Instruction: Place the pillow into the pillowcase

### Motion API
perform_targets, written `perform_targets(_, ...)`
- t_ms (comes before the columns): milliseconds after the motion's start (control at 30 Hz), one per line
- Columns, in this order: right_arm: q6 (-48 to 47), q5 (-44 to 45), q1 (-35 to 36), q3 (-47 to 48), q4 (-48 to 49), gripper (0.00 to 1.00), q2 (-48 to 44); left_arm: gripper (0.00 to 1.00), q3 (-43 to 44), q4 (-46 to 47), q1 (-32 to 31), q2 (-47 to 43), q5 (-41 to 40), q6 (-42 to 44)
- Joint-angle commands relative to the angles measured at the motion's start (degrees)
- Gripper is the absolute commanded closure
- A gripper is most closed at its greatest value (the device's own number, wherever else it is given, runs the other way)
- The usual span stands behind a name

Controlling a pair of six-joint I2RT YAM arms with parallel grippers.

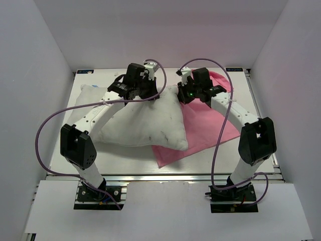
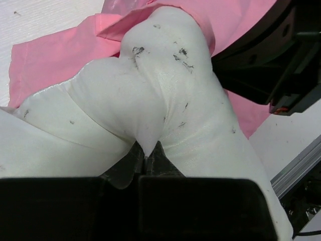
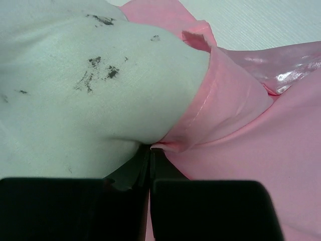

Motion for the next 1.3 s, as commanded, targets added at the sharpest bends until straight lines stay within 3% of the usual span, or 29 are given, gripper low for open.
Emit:
perform_targets(0,0.64,-1.51,0.39,2.07,0.58,1.0,-2.85,1.0,-0.72,0.28,-0.12,-3.02,3.56,0.58)
perform_targets(267,-2.78,-0.01,0.22,1.28,1.02,1.0,-7.67,1.0,-7.15,2.56,0.23,0.32,0.49,4.79)
perform_targets(567,-8.32,-5.28,0.13,-4.43,-1.43,1.0,-13.4,1.0,4.42,5.55,1.46,8.93,4.08,4.54)
perform_targets(767,-10.34,-9.5,0.13,1.52,-6.18,1.0,-11.99,1.0,6.73,5.46,1.46,8.86,7.25,4.27)
perform_targets(967,-13.68,-14.17,0.22,4.19,-11.64,1.0,-14.27,1.0,8.4,0.45,2.95,9.72,-7.59,9.54)
perform_targets(1167,-17.81,-13.46,0.3,2.6,-14.18,1.0,-15.15,1.0,8.49,5.45,4.89,11.84,-8.49,7.44)
perform_targets(1267,-18.52,-14.33,0.3,0.84,-14.19,1.0,-16.21,1.0,13.31,6.69,4.8,14.73,-6.47,4.98)
